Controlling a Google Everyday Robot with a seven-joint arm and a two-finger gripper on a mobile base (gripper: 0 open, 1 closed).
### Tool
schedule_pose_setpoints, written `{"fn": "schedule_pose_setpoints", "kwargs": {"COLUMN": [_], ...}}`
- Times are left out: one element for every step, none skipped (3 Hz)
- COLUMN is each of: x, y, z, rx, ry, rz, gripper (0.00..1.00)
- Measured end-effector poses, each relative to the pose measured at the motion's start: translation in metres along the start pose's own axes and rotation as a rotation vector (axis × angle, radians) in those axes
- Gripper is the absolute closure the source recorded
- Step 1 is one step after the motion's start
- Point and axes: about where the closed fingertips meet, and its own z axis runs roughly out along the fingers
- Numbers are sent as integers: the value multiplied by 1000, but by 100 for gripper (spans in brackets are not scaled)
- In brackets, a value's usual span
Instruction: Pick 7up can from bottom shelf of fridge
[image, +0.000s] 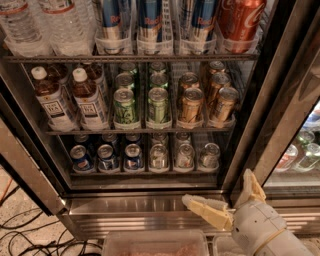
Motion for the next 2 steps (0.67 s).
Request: {"fn": "schedule_pose_setpoints", "kwargs": {"x": [-19, -14], "y": [15, 47], "z": [14, 53], "rx": [9, -53], "ry": [-64, -95], "rz": [-138, -230], "gripper": [0, 0]}}
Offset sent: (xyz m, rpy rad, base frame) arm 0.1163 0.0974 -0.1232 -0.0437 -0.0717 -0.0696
